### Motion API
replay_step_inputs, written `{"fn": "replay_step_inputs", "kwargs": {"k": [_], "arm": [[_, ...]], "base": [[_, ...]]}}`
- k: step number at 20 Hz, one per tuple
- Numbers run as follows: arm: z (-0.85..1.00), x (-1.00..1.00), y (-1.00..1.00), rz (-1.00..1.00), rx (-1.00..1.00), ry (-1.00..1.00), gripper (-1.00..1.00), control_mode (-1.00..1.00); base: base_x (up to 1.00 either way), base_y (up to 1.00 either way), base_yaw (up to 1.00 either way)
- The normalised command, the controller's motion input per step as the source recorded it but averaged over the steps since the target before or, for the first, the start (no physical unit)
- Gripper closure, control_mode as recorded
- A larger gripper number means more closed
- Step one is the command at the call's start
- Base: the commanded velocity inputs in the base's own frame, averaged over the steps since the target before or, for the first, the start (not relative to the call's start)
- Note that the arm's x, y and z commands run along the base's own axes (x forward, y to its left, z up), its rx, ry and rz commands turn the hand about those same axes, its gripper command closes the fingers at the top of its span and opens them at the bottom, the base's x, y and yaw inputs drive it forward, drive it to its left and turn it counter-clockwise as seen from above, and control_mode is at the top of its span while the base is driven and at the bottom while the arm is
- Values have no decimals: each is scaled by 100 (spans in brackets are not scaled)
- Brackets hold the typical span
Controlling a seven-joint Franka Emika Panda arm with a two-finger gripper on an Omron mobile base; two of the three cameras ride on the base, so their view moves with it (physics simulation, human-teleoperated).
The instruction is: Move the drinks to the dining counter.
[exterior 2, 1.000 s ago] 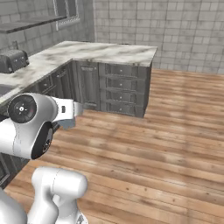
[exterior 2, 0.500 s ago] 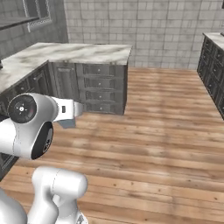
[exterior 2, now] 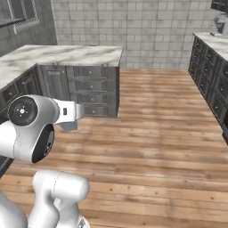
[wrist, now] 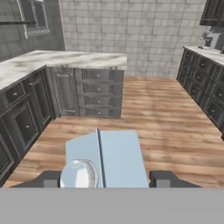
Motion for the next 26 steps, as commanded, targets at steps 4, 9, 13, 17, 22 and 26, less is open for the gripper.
{"fn": "replay_step_inputs", "kwargs": {"k": [4, 9, 13, 17, 22, 26], "arm": [[0, 0, 0, 0, 0, 0, 100, 100], [0, 0, 0, 0, 0, 0, 100, 100], [0, 0, 0, 0, 0, 0, 100, 100], [0, 0, 0, 0, 0, 0, 100, 100], [0, 0, 0, 0, 0, 0, 100, 100], [0, 0, 0, 0, 0, 0, 100, 100]], "base": [[60, 29, -10], [76, 32, -8], [74, 39, -8], [74, 45, -9], [73, 60, -10], [68, 62, -10]]}}
